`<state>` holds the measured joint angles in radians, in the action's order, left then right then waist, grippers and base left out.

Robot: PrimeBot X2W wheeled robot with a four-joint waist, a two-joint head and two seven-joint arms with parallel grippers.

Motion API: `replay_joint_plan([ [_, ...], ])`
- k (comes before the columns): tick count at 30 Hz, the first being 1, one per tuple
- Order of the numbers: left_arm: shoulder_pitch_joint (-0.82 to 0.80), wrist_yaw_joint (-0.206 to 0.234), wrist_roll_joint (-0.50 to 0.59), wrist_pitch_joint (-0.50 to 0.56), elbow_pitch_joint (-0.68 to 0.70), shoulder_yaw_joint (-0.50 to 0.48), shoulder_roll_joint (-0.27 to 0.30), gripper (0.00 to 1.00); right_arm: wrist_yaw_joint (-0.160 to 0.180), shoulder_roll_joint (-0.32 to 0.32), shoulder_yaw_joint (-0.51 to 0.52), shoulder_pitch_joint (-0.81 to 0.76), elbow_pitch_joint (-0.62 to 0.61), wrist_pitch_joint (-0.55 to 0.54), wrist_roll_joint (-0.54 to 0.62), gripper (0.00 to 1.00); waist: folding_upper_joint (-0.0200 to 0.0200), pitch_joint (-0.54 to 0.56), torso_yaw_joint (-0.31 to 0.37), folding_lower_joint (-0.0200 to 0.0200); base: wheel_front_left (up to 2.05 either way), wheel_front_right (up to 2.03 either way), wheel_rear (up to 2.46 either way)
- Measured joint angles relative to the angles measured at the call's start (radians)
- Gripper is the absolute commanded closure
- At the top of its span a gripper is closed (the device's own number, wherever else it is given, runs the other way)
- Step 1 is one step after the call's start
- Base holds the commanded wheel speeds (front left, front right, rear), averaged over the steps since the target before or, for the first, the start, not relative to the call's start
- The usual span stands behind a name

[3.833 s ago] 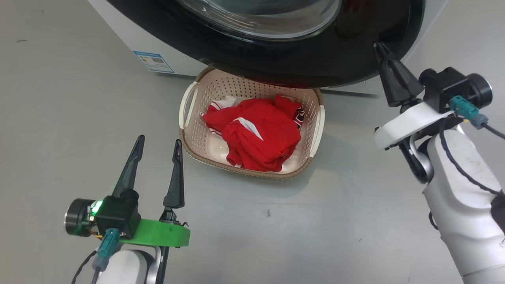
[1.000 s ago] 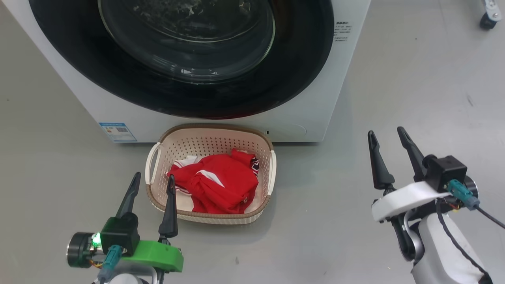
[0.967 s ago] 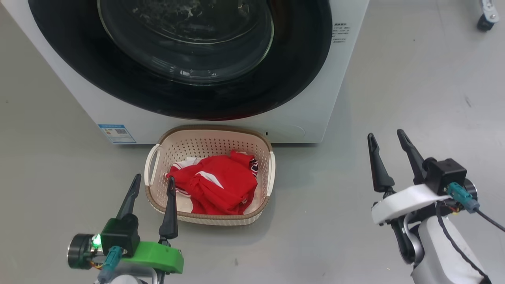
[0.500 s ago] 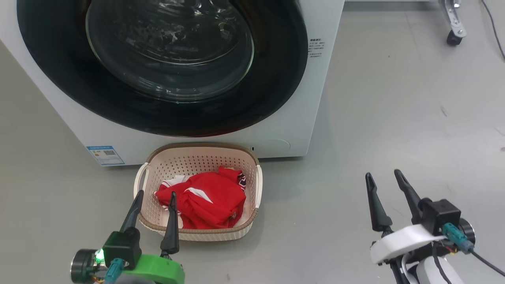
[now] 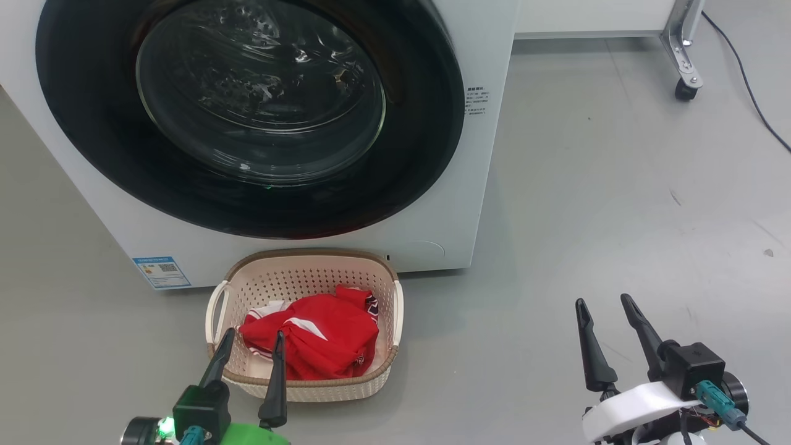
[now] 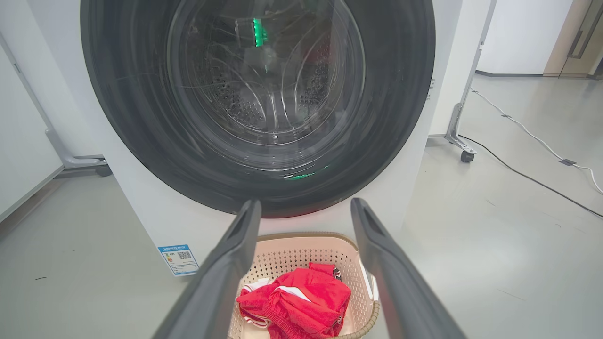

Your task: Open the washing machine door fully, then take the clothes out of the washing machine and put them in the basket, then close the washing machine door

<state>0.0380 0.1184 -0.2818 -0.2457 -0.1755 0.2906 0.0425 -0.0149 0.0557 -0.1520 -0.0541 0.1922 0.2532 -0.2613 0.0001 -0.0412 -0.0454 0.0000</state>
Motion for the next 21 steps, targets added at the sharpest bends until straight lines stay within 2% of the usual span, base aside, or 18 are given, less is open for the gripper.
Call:
replay_joint_plan([
  [21, 0.017, 0.0, 0.0, 0.025, 0.023, 0.005, 0.003, 0.0, 0.008, -0.008, -0.014, -0.048, -0.051, 0.0, 0.001, 0.0, 0.0, 0.015, 0.006, 0.0, 0.0, 0.0, 0.0],
])
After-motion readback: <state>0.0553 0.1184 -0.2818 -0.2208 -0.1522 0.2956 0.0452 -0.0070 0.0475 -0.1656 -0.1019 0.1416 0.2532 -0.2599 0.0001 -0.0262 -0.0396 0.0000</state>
